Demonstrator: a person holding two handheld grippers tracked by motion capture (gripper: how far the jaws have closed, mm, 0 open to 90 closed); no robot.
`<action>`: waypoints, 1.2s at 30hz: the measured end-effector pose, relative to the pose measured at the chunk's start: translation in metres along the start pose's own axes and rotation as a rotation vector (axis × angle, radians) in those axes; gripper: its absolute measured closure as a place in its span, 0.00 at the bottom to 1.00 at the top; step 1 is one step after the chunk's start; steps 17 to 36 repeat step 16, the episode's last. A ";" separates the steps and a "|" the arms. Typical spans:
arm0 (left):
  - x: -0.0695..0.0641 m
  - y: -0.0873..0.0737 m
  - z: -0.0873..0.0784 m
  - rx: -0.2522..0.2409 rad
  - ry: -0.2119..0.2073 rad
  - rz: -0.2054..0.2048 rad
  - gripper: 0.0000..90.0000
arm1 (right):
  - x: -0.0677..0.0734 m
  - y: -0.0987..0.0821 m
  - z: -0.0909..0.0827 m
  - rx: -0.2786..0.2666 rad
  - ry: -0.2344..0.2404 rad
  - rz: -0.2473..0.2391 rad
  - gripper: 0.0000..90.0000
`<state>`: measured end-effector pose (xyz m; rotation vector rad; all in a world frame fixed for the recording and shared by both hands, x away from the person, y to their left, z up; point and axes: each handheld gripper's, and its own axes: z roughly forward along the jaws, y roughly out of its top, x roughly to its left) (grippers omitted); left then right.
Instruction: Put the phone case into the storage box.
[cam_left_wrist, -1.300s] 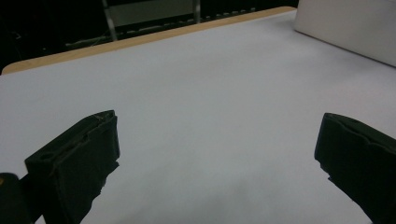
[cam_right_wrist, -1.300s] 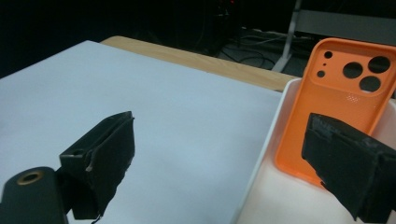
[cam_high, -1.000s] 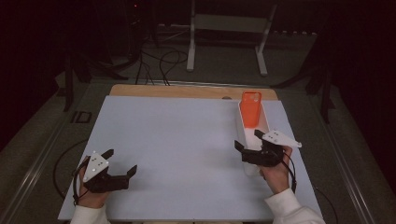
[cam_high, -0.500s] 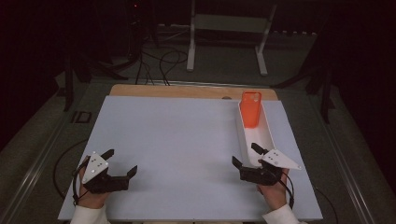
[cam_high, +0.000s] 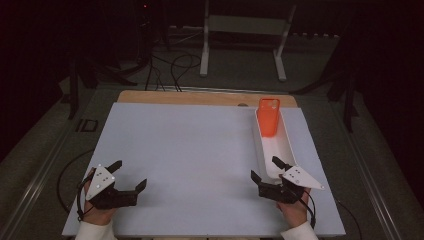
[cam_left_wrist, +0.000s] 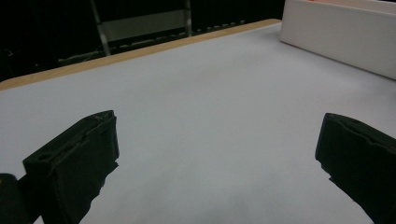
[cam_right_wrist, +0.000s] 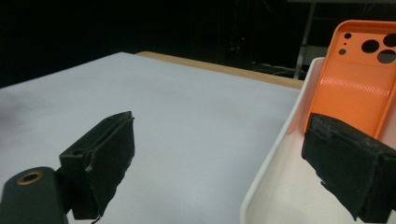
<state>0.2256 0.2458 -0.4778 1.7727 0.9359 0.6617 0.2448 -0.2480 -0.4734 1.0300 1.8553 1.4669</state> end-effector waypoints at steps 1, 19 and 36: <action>0.000 0.000 0.000 0.000 -0.002 0.002 0.00 | -0.001 0.000 -0.001 -0.004 -0.005 0.001 0.11; 0.001 -0.002 0.003 0.010 0.003 0.007 0.00 | -0.003 -0.007 -0.003 0.002 -0.008 0.008 0.11; 0.001 -0.002 0.003 0.010 0.003 0.007 0.00 | -0.003 -0.007 -0.003 0.002 -0.008 0.008 0.11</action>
